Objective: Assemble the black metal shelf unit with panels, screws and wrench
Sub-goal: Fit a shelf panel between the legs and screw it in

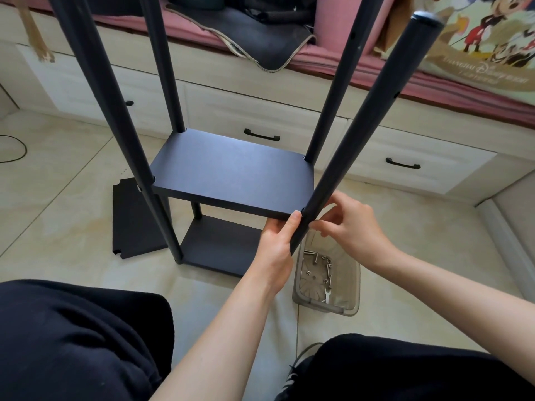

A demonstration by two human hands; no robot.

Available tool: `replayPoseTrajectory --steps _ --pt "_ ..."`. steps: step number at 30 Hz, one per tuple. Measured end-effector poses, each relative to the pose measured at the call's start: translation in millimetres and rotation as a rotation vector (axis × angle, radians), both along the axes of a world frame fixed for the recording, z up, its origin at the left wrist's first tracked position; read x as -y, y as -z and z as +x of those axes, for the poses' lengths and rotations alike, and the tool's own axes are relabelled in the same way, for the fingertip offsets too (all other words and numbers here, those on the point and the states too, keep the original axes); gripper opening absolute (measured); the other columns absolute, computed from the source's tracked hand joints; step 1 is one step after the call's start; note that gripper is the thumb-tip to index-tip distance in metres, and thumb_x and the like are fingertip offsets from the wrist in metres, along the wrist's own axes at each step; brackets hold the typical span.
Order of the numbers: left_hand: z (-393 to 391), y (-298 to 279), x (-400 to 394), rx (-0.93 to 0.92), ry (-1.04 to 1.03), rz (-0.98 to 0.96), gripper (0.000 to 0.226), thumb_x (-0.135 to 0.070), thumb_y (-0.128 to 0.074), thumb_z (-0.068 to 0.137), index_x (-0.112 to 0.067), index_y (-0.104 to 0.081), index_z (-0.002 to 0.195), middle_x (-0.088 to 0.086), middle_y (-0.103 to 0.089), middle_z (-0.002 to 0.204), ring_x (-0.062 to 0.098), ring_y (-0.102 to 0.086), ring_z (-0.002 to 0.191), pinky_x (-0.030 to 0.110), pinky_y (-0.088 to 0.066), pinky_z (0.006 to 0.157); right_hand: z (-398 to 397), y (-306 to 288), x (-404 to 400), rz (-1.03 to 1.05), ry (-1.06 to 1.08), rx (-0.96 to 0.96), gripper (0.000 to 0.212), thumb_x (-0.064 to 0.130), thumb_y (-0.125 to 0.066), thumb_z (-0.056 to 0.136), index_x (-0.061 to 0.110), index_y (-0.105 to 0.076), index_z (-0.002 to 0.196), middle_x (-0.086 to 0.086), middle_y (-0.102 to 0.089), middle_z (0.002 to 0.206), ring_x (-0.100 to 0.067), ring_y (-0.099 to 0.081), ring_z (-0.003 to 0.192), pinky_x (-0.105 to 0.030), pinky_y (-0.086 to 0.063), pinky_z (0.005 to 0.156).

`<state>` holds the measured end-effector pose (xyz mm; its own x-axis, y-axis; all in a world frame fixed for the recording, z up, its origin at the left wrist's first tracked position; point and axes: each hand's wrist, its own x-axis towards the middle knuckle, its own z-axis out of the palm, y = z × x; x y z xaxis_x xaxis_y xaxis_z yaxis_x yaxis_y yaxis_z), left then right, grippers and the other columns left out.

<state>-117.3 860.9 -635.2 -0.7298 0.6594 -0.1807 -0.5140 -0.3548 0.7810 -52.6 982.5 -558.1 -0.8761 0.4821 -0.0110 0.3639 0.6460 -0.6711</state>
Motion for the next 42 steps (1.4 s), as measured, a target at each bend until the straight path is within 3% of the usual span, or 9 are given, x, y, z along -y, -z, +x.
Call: replayPoseTrajectory --steps 4,8,14,18,21,26,31,37,42 --pt "0.2 -5.6 0.5 0.044 -0.043 -0.035 0.032 -0.022 -0.059 0.102 -0.016 -0.055 0.133 0.004 -0.071 0.126 0.017 -0.067 0.117 0.034 -0.050 0.099 -1.6 -0.7 -1.6 -0.009 -0.055 0.027 0.041 0.019 -0.076 0.084 0.033 -0.054 0.116 0.009 -0.069 0.094 -0.007 -0.067 0.081 -0.018 -0.051 0.071" --pt "-1.6 -18.8 6.5 0.029 -0.138 -0.174 0.024 -0.020 -0.070 0.095 -0.014 -0.065 0.118 -0.003 -0.078 0.104 0.009 -0.073 0.098 0.017 -0.055 0.079 -8.6 -6.5 -5.7 -0.383 -0.103 0.063 0.060 0.000 -0.069 0.086 0.038 -0.052 0.128 0.013 -0.071 0.103 -0.007 -0.069 0.100 -0.022 -0.057 0.078" --pt "15.7 -32.5 31.7 -0.481 -0.432 -0.735 0.015 -0.030 -0.073 0.091 -0.022 -0.067 0.080 -0.010 -0.072 0.074 0.009 -0.068 0.081 0.032 -0.052 0.076 -13.7 -12.4 -10.0 -0.432 -0.029 0.130 0.059 -0.001 -0.074 0.080 0.035 -0.057 0.123 0.000 -0.077 0.097 -0.016 -0.071 0.096 -0.038 -0.057 0.090" --pt "9.7 -36.4 39.6 -1.224 -0.526 -0.841 0.027 -0.019 -0.081 0.083 -0.015 -0.071 0.107 -0.003 -0.070 0.105 0.024 -0.060 0.111 0.040 -0.046 0.096 -12.8 -14.9 -9.8 -0.525 0.034 0.145 0.071 0.000 -0.075 0.080 0.030 -0.044 0.136 -0.007 -0.076 0.094 -0.016 -0.072 0.094 -0.040 -0.057 0.090" --pt "1.1 -37.9 32.4 -1.356 -0.267 -0.942 0.065 -0.036 -0.078 0.085 -0.014 -0.055 0.141 0.002 -0.056 0.145 0.027 -0.037 0.146 0.048 -0.019 0.124 -13.4 -21.4 -11.5 -0.666 0.072 0.201 0.058 0.001 -0.063 0.087 0.026 -0.043 0.136 -0.009 -0.075 0.095 -0.018 -0.071 0.095 -0.039 -0.053 0.092" --pt "-10.1 -32.8 15.1 -1.508 -0.037 -1.172 0.081 -0.065 -0.047 0.095 -0.022 -0.023 0.160 -0.005 -0.018 0.168 0.017 0.001 0.157 0.049 0.011 0.122 -19.1 -19.4 -15.4 -0.835 0.202 0.251 0.027 0.013 -0.044 0.093 0.006 -0.065 0.109 -0.014 -0.072 0.110 -0.027 -0.068 0.093 -0.044 -0.051 0.095" --pt "-18.0 -30.8 15.4 -1.521 -0.033 -1.172 0.067 -0.063 -0.037 0.100 -0.031 -0.029 0.158 -0.009 -0.021 0.167 0.015 -0.005 0.156 0.054 0.017 0.118 -34.4 -10.0 -20.2 -0.825 0.160 0.263 0.035 0.043 -0.054 0.096 0.015 -0.073 0.085 -0.005 -0.074 0.087 -0.022 -0.070 0.080 -0.036 -0.053 0.086" --pt "-21.4 -27.3 19.8 -1.501 -0.084 -1.002 0.056 -0.054 -0.054 0.098 -0.033 -0.048 0.149 -0.007 -0.035 0.162 0.015 -0.018 0.154 0.048 0.010 0.119 -45.7 -7.7 -12.0 -0.857 0.195 0.274 0.021 0.016 -0.049 0.097 0.012 -0.067 0.086 -0.005 -0.071 0.079 -0.021 -0.068 0.082 -0.037 -0.055 0.076" --pt "-30.0 -23.7 25.4 -1.530 -0.088 -0.843 0.051 -0.044 -0.070 0.091 -0.031 -0.061 0.139 -0.007 -0.049 0.153 0.016 -0.032 0.149 0.053 0.000 0.118 -44.6 -8.2 -6.5 -0.875 0.212 0.277 0.024 0.011 -0.043 0.097 0.010 -0.066 0.092 -0.011 -0.069 0.091 -0.023 -0.066 0.090 -0.045 -0.055 0.088"
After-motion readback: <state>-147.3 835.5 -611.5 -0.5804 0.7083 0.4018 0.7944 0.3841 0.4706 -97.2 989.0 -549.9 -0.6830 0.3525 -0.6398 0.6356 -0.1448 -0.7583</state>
